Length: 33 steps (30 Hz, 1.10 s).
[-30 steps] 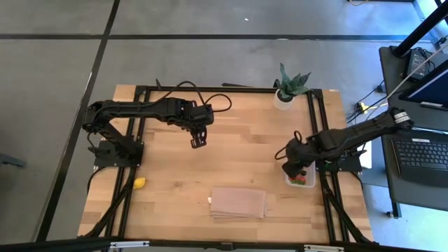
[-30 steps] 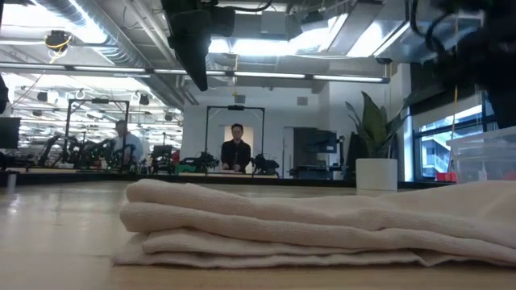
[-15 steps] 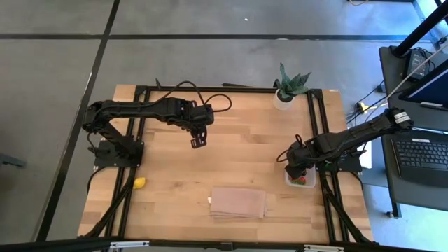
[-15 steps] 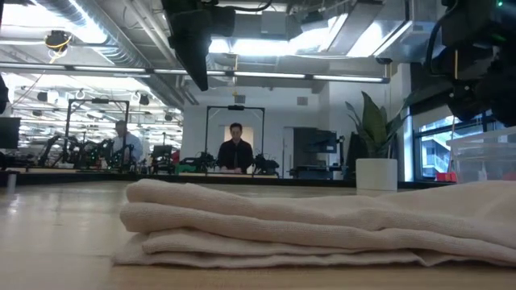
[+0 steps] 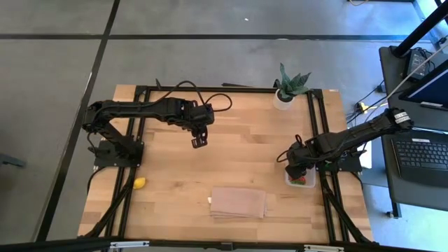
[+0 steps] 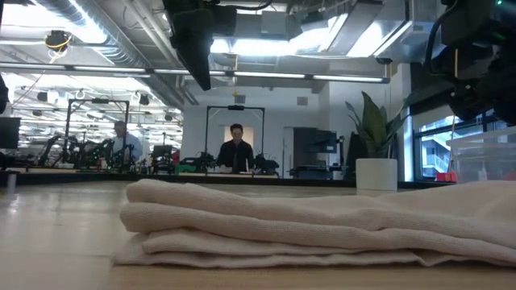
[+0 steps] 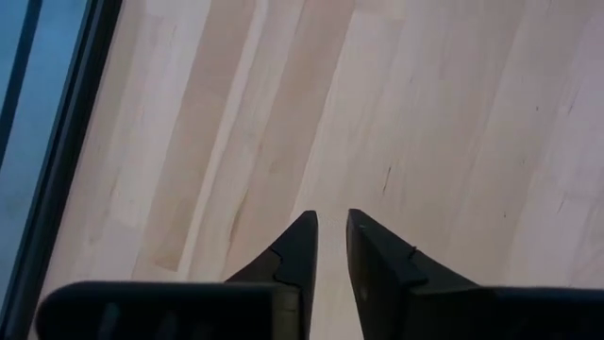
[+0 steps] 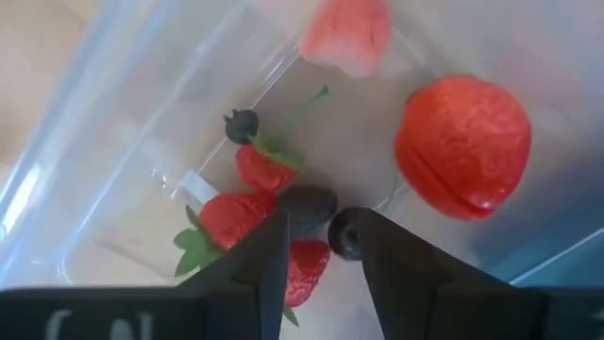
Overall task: Pick and placing Produce into tupperware
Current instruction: Put the yellow lemon into the transparent bin
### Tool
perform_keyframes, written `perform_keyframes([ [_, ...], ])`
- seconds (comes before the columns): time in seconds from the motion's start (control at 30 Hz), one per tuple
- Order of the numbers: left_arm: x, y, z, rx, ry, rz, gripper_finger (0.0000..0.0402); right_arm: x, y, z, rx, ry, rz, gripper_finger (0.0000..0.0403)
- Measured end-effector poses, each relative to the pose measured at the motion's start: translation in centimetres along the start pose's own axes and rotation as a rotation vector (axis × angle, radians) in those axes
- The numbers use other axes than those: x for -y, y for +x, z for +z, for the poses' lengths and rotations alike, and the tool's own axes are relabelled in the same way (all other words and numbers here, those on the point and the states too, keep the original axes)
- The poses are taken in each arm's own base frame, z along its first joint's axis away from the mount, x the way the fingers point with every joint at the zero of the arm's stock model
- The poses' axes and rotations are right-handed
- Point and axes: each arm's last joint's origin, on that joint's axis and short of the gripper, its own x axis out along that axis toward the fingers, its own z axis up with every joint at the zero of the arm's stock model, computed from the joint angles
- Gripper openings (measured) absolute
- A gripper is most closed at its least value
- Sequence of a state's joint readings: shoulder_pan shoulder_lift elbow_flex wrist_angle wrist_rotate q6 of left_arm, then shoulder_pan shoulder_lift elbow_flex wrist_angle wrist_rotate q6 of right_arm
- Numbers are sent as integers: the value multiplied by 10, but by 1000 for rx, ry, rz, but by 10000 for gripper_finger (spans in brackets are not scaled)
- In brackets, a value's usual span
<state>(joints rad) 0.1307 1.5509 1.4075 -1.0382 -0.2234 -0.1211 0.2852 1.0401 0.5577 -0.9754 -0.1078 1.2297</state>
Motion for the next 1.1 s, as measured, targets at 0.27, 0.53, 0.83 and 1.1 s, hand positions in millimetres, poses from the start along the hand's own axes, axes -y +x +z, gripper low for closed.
perform_keyframes([
  [0.27, 0, 0, 0, 0, 0, 0, 68, 0, 0, 0, -18, -2, 7, 161],
  [0.53, 0, 0, 0, 0, 4, 0, 81, -18, -43, 0, -75, -82, 133, 247],
  [0.83, 0, -24, 16, 266, -2, -127, 90, -52, -159, 24, 707, -373, 243, 269],
  [1.1, -16, -87, -1, 503, -40, -124, 74, -53, -186, 52, 954, -469, 213, 269],
])
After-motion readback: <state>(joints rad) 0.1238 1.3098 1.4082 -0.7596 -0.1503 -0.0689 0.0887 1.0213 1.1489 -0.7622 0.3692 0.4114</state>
